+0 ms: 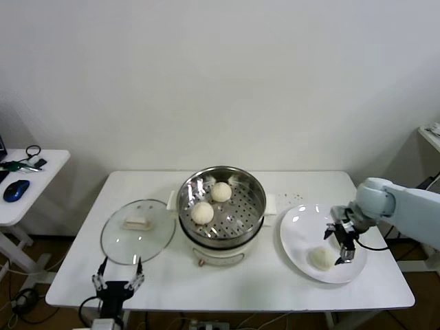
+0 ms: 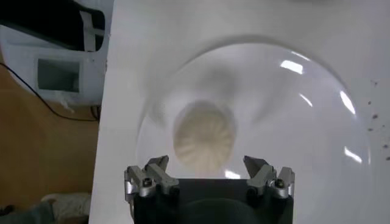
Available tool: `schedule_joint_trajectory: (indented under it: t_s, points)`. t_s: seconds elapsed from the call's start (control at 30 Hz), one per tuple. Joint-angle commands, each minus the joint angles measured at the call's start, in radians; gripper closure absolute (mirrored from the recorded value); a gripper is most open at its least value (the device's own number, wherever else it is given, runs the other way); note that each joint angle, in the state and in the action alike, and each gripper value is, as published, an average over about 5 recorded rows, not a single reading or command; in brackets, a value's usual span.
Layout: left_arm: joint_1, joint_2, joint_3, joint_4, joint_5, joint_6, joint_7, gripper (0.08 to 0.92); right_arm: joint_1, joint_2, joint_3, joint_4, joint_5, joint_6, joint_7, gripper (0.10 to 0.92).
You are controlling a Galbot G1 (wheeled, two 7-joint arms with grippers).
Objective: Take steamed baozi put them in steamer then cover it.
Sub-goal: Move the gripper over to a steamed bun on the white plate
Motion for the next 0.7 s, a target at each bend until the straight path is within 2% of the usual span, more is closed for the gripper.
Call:
schedule_joint_trajectory:
  t_s: [0.03,0.53,0.7]
  points:
    - [0.002,-0.002,0.001,0.002,0.003,-0.002,0.000,0.177,-0.128,0.032,0.097,-0.043,-0.055,0.003,0.005,0.203]
    - [-0.003,0.001,-0.002,0.013,0.002,-0.004,0.001,0.177,-0.125,0.084,0.093,-0.072,-0.064,0.011,-0.014,0.206]
    - [-0.006,0.000,-0.002,0.020,0.000,-0.004,-0.001,0.177,-0.123,0.082,0.087,-0.071,-0.064,0.012,-0.019,0.251]
